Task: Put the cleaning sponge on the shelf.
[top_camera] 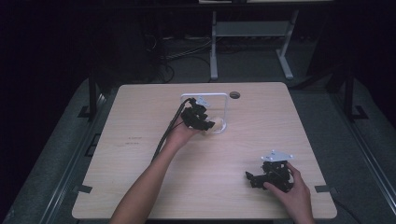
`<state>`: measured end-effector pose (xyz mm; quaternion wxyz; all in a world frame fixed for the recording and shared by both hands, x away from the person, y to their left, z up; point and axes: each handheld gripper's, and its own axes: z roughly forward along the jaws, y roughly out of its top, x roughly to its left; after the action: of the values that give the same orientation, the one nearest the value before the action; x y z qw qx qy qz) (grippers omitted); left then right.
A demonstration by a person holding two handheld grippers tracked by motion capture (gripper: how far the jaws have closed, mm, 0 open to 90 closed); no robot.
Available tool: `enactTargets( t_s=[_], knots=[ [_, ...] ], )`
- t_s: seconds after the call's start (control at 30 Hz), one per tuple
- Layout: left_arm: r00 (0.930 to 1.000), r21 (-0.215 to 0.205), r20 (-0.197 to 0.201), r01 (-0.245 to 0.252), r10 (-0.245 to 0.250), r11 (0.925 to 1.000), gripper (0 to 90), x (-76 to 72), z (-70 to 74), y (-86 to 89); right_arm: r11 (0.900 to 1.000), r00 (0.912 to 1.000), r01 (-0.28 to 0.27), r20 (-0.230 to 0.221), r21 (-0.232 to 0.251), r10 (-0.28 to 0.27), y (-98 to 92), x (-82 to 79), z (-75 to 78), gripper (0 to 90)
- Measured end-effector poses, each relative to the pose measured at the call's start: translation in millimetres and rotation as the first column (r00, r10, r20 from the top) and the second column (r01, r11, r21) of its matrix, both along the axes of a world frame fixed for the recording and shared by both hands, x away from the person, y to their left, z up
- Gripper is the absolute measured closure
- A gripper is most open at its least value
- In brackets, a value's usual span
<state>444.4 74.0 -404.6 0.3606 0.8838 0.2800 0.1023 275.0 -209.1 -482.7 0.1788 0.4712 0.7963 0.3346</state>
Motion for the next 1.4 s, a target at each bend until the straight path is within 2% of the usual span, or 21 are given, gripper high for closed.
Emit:
enactTargets(
  t_s=[0.1,0.27,0.43,0.53,0.63,0.77,1.0,1.07,1.2,1.4],
  knots=[
    [0.9994,-0.038,-0.027,0.021,-0.022,0.9991,67.9,-7.4,0.8,3.8,1.0,1.0,0.0,0.0,-0.002,0.0,-0.1,0.0,0.0,0.9],
    [0.9968,-0.051,-0.048,0.062,-0.064,0.9968,89.0,-19.6,-2.2,6.8,1.0,1.0,0.0,0.0,0.0,0.0,0.0,0.0,0.0,1.0],
    [0.9919,-0.05,-0.083,0.092,-0.096,0.9945,90.0,-27.6,-14.1,6.2,1.0,1.0,0.0,0.001,-0.003,0.0,-0.1,0.1,-0.1,1.0],
    [0.9901,-0.05,-0.103,0.091,-0.095,0.9946,90.0,-30.3,-23.3,4.1,1.0,1.0,-0.001,0.001,-0.003,0.001,-0.2,0.1,-0.1,0.9],
    [0.9887,-0.038,-0.116,0.091,-0.095,0.9951,90.0,-29.9,-35.2,1.9,1.0,1.0,0.001,0.001,-0.002,-0.001,0.0,0.1,-0.1,0.9],
    [0.9886,-0.02,-0.121,0.088,-0.09,0.9959,90.0,-26.0,-43.9,-0.7,1.0,1.0,0.001,0.001,-0.001,-0.001,0.0,0.1,-0.1,1.0],
    [0.991,0.002,-0.118,0.064,-0.063,0.998,90.0,-20.0,-49.4,-0.8,1.0,1.0,-0.001,0.001,-0.003,0.001,-0.2,0.1,-0.1,0.9],
    [0.9923,-0.005,-0.116,0.042,-0.043,0.9991,90.0,-19.4,-50.6,-0.7,1.0,1.0,-0.001,0.001,-0.003,0.001,-0.2,0.1,-0.1,0.9],
    [0.9937,0.005,-0.108,0.03,-0.03,0.9995,90.0,-16.6,-50.7,2.1,1.0,1.0,0.001,0.001,-0.001,-0.001,0.0,0.1,-0.1,1.0],
    [0.995,0.039,-0.099,0.02,-0.016,0.999,90.0,-12.5,-49.6,7.1,1.0,1.0,-0.001,0.001,-0.003,0.001,-0.2,0.1,-0.1,0.9]
  ],
)
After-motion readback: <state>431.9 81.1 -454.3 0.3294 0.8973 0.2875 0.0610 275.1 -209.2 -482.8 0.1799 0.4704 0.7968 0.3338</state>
